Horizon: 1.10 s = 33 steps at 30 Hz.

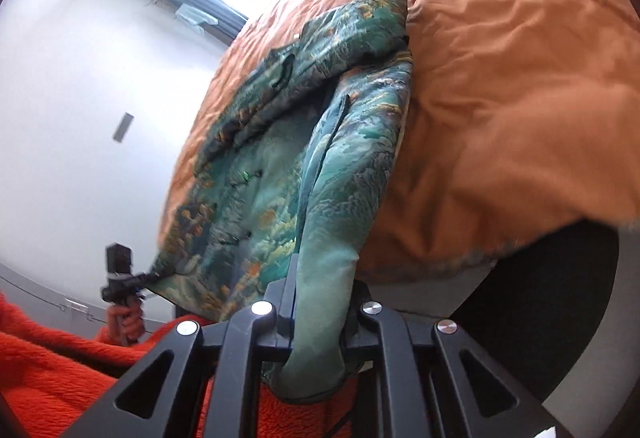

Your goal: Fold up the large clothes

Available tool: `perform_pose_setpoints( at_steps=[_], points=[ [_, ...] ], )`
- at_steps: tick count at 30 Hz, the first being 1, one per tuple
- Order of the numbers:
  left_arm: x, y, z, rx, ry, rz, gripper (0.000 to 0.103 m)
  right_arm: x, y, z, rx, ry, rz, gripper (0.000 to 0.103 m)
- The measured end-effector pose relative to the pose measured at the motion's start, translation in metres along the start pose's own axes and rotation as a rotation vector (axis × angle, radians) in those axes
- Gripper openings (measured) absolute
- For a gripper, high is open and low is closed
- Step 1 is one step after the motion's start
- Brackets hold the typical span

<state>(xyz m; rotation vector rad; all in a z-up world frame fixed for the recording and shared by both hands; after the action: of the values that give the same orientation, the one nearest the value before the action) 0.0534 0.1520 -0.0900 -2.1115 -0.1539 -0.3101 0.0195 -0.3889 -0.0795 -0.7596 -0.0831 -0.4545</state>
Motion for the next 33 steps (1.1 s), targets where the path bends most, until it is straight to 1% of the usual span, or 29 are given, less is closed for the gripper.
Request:
perform_pose_setpoints(
  at_steps=[1, 3, 6, 7, 8, 9, 10, 11, 13, 14, 15, 17, 18, 19, 20, 22, 23, 24, 25, 26, 27, 28, 29, 30, 31, 32, 33],
  points=[
    [0.004, -0.008, -0.005, -0.012, 0.008, -0.001, 0.015, 0.004, -0.003, 0.004, 0.013, 0.004, -0.01, 0.013],
    [0.026, -0.025, -0.017, -0.044, 0.028, -0.03, 0.015, 0.024, -0.008, 0.017, 0.045, -0.002, -0.041, 0.013],
    [0.08, -0.056, -0.038, -0.068, 0.09, -0.114, 0.016, 0.07, -0.021, 0.046, 0.096, -0.051, -0.105, 0.013],
    [0.102, -0.063, -0.044, -0.064, 0.11, -0.144, 0.017, 0.094, -0.023, 0.056, 0.11, -0.066, -0.129, 0.013],
    [0.125, -0.068, -0.049, -0.046, 0.132, -0.17, 0.017, 0.111, -0.025, 0.062, 0.114, -0.077, -0.144, 0.013],
    [0.144, -0.072, -0.048, -0.026, 0.151, -0.192, 0.017, 0.129, -0.023, 0.067, 0.113, -0.089, -0.155, 0.013],
    [0.169, -0.073, -0.048, -0.007, 0.164, -0.215, 0.017, 0.156, -0.018, 0.071, 0.101, -0.103, -0.173, 0.013],
    [0.196, -0.068, -0.049, 0.006, 0.17, -0.23, 0.017, 0.176, -0.013, 0.073, 0.087, -0.107, -0.185, 0.013],
    [0.243, -0.055, -0.044, 0.041, 0.163, -0.252, 0.018, 0.225, 0.01, 0.072, 0.066, -0.079, -0.203, 0.013],
    [0.259, -0.053, -0.034, 0.054, 0.151, -0.257, 0.018, 0.243, 0.016, 0.066, 0.052, -0.057, -0.213, 0.013],
    [0.279, -0.042, -0.025, 0.064, 0.13, -0.257, 0.019, 0.266, 0.032, 0.059, 0.037, -0.03, -0.212, 0.013],
    [0.316, -0.01, -0.008, 0.083, 0.096, -0.237, 0.021, 0.296, 0.058, 0.046, -0.003, 0.021, -0.236, 0.013],
    [0.33, 0.006, 0.002, 0.085, 0.075, -0.229, 0.024, 0.31, 0.073, 0.035, -0.008, 0.056, -0.236, 0.013],
    [0.34, 0.023, 0.006, 0.102, 0.064, -0.216, 0.028, 0.316, 0.081, 0.021, -0.01, 0.078, -0.224, 0.013],
    [0.346, 0.038, 0.011, 0.115, 0.048, -0.201, 0.028, 0.324, 0.096, 0.01, -0.026, 0.111, -0.221, 0.014],
    [0.35, 0.061, 0.021, 0.127, 0.012, -0.163, 0.032, 0.328, 0.118, -0.011, -0.026, 0.186, -0.204, 0.017],
    [0.35, 0.069, 0.026, 0.125, -0.009, -0.139, 0.034, 0.33, 0.128, -0.021, -0.018, 0.23, -0.194, 0.022],
    [0.353, 0.074, 0.03, 0.109, -0.036, -0.117, 0.04, 0.33, 0.134, -0.03, 0.006, 0.274, -0.188, 0.032],
    [0.352, 0.073, 0.032, 0.091, -0.051, -0.108, 0.043, 0.329, 0.137, -0.037, 0.052, 0.311, -0.191, 0.038],
    [0.354, 0.069, 0.032, 0.07, -0.059, -0.102, 0.044, 0.328, 0.134, -0.041, 0.094, 0.335, -0.2, 0.048],
    [0.355, 0.063, 0.031, 0.051, -0.059, -0.098, 0.047, 0.329, 0.131, -0.044, 0.134, 0.357, -0.215, 0.052],
    [0.357, 0.056, 0.028, 0.036, -0.053, -0.106, 0.051, 0.332, 0.126, -0.045, 0.161, 0.367, -0.23, 0.059],
    [0.359, 0.048, 0.025, 0.027, -0.044, -0.119, 0.054, 0.333, 0.121, -0.044, 0.172, 0.366, -0.241, 0.062],
    [0.361, 0.036, 0.023, 0.028, -0.035, -0.15, 0.069, 0.336, 0.112, -0.042, 0.176, 0.352, -0.266, 0.063],
    [0.362, 0.023, 0.022, 0.049, -0.028, -0.194, 0.094, 0.339, 0.103, -0.04, 0.17, 0.33, -0.289, 0.063],
    [0.364, 0.011, 0.023, 0.072, -0.021, -0.243, 0.101, 0.342, 0.094, -0.036, 0.151, 0.305, -0.304, 0.064],
    [0.365, 0.004, 0.025, 0.086, -0.015, -0.281, 0.102, 0.344, 0.089, -0.033, 0.124, 0.279, -0.31, 0.064]
  ],
)
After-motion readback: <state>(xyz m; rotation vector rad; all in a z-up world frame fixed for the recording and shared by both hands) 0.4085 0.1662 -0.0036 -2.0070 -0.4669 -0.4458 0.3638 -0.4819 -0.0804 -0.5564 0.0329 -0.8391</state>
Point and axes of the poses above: each gripper's, at about its wrist camera, not at the fingertips, and y roughly the way its jaws point, z to its left, x to its top, the point moved 2 cm from there along y, roughly the way its jaws point, and after that the axes turned 6 degrees about y, right-handed, at the moved point
